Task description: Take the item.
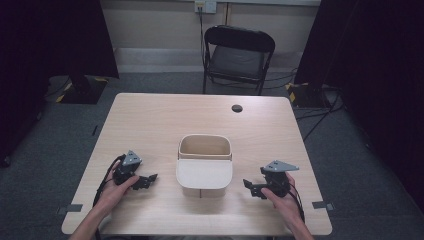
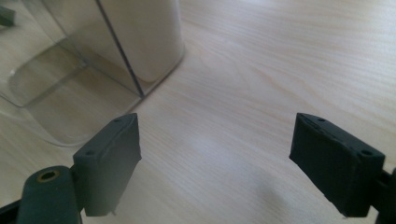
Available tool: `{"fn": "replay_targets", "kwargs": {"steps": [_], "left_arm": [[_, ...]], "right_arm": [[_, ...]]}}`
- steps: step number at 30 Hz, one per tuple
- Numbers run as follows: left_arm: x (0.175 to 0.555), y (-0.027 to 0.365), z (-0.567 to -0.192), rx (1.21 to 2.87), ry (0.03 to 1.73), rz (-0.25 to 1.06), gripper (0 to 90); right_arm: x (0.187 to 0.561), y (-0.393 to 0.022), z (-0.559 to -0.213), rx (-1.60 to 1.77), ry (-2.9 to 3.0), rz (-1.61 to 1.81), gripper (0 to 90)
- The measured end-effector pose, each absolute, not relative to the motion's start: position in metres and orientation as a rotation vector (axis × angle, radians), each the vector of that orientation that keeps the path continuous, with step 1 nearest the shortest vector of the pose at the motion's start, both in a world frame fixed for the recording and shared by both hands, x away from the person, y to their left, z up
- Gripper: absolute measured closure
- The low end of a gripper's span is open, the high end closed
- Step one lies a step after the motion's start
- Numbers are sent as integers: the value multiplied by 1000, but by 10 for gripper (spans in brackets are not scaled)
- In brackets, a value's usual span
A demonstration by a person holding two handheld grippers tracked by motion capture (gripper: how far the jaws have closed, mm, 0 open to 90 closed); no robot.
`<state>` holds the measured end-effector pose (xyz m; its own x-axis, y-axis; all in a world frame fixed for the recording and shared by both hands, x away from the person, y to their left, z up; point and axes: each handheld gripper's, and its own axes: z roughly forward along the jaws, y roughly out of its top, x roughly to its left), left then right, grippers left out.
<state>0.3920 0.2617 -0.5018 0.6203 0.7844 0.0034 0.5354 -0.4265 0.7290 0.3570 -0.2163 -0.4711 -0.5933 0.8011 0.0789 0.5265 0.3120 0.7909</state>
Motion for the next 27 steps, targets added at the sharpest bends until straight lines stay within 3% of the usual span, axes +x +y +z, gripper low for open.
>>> {"fn": "replay_targets", "kwargs": {"steps": [27], "left_arm": [[392, 262, -502, 2133, 1031, 452, 105]], "right_arm": [[327, -186, -447, 993, 2335, 1363, 154]]}}
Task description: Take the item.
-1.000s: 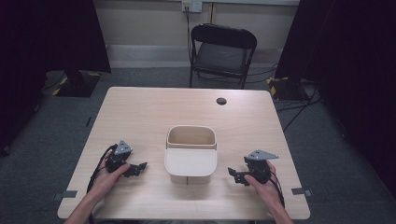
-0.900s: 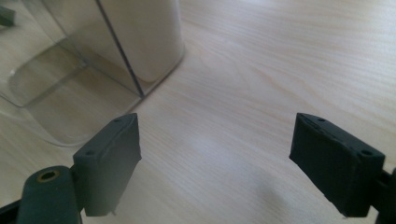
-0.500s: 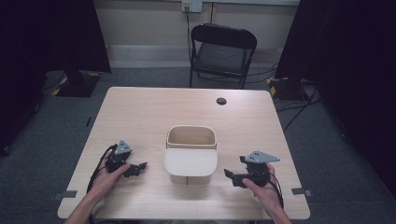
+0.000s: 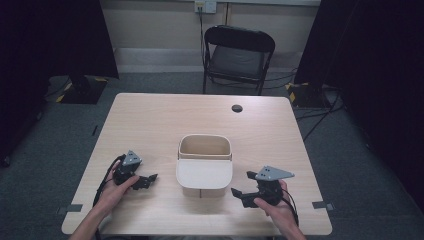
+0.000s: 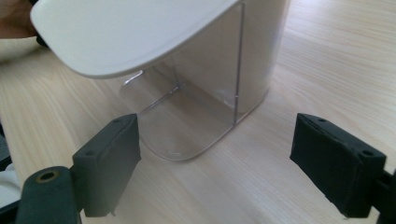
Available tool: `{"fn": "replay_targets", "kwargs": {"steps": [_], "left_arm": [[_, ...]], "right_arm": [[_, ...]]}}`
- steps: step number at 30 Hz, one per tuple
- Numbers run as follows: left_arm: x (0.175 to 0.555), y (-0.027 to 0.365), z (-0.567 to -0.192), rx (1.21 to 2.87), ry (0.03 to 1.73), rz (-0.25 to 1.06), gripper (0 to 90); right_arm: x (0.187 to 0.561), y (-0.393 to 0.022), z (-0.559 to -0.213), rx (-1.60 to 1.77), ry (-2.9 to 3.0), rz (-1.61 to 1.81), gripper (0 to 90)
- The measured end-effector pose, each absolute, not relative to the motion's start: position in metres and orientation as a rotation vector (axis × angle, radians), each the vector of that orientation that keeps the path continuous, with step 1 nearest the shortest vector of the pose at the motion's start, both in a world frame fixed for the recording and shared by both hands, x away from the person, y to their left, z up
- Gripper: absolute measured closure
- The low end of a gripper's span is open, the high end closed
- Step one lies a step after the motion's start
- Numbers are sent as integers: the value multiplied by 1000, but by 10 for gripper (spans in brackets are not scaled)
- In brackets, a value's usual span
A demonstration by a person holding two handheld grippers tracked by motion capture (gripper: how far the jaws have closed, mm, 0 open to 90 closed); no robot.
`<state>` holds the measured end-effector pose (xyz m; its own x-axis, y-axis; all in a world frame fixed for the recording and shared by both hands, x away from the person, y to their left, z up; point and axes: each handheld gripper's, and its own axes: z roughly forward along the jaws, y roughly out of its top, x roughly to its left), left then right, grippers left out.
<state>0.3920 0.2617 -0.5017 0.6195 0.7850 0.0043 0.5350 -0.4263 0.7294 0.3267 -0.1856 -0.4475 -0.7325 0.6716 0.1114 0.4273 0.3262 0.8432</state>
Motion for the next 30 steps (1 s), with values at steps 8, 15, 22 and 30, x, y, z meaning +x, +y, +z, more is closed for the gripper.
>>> {"fn": "replay_targets", "kwargs": {"steps": [8, 15, 22, 30], "left_arm": [[392, 262, -502, 2131, 1032, 452, 105], [392, 262, -502, 2133, 1031, 452, 105], [392, 262, -502, 2132, 1034, 451, 105], [392, 262, -502, 2132, 1034, 451, 105]], "right_arm": [[326, -173, -447, 969, 2344, 1379, 199], [323, -155, -447, 908, 2369, 1394, 243], [324, -152, -448, 916, 2361, 1395, 254], [327, -150, -448, 919, 2350, 1406, 250]]}}
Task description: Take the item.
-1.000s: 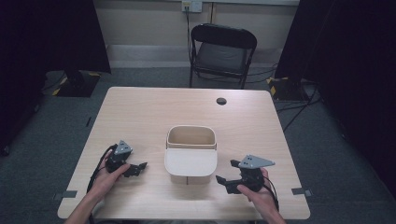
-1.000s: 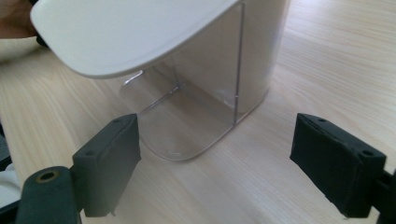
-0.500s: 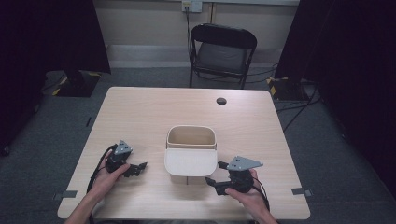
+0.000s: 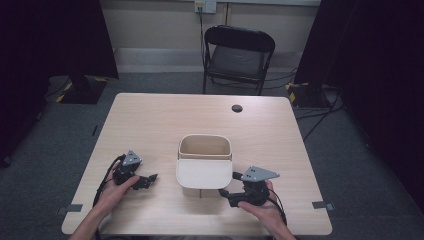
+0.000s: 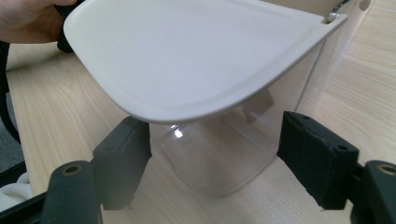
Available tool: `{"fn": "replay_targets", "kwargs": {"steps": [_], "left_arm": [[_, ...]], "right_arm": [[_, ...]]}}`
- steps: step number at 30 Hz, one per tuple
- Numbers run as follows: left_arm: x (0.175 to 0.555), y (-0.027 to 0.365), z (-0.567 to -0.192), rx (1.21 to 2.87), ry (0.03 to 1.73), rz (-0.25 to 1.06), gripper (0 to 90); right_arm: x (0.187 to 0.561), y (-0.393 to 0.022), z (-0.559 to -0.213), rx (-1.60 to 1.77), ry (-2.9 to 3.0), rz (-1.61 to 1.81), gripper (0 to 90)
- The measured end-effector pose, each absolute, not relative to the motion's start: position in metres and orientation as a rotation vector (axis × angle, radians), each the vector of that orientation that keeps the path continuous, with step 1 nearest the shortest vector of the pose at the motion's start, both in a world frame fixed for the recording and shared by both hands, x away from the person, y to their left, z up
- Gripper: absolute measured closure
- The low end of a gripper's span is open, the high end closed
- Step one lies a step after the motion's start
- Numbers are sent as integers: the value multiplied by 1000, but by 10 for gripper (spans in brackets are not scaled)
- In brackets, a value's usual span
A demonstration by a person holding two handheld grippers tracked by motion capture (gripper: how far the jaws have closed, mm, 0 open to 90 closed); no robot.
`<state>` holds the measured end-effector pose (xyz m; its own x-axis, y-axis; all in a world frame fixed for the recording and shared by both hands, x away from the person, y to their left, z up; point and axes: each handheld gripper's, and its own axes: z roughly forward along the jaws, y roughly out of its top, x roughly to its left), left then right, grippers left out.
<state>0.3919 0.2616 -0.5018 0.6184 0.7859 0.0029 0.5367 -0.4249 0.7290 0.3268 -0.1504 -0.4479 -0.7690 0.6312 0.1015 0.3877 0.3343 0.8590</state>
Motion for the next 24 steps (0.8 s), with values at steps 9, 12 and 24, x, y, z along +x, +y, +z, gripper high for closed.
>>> {"fn": "replay_targets", "kwargs": {"steps": [9, 12, 24], "left_arm": [[392, 262, -502, 2132, 1033, 453, 103], [392, 262, -502, 2134, 1031, 455, 103], [392, 262, -502, 2137, 1029, 458, 102]], "right_arm": [[327, -151, -446, 918, 2358, 1424, 275], [327, -152, -445, 919, 2353, 1443, 278], [327, -152, -443, 914, 2332, 1452, 254]]}}
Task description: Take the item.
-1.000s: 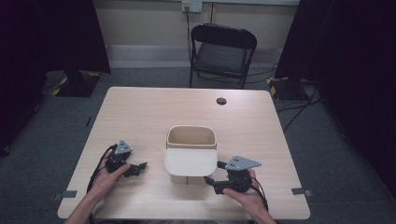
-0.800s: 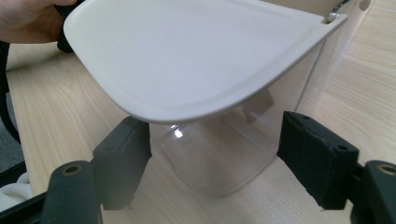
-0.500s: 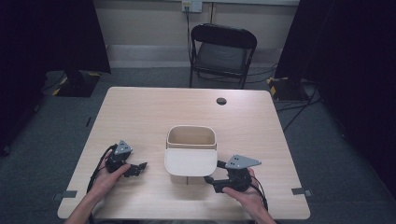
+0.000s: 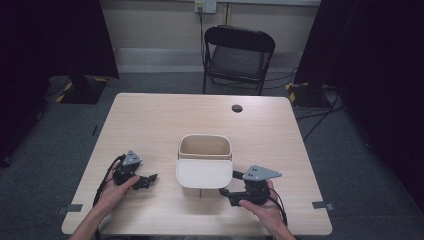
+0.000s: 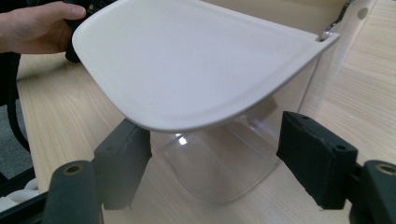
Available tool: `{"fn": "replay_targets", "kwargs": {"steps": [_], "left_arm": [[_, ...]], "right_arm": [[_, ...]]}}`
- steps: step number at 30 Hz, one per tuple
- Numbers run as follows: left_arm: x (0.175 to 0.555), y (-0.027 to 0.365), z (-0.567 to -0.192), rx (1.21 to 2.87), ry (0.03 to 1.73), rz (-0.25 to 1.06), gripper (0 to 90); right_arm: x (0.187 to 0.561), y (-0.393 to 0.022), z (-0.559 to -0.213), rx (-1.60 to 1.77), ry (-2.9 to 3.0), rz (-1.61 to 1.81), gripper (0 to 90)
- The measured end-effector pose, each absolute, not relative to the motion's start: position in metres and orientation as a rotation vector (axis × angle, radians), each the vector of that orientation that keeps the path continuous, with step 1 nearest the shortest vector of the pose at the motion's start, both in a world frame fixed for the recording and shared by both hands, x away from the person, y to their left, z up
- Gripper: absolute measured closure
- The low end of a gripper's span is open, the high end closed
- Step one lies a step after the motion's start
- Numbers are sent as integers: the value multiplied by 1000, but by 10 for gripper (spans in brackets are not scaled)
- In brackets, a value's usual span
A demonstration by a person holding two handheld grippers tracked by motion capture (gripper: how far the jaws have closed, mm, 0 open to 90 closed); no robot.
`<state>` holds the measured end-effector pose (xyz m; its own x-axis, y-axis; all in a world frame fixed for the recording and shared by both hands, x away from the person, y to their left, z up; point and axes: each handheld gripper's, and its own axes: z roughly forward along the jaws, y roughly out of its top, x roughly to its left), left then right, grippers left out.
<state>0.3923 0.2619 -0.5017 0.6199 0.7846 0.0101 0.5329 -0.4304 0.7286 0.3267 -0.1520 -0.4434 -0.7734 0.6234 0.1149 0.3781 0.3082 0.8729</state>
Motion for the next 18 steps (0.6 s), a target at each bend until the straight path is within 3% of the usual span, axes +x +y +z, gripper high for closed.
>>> {"fn": "replay_targets", "kwargs": {"steps": [18], "left_arm": [[392, 262, -502, 2136, 1030, 458, 102]], "right_arm": [[327, -152, -440, 907, 2325, 1476, 257]]}}
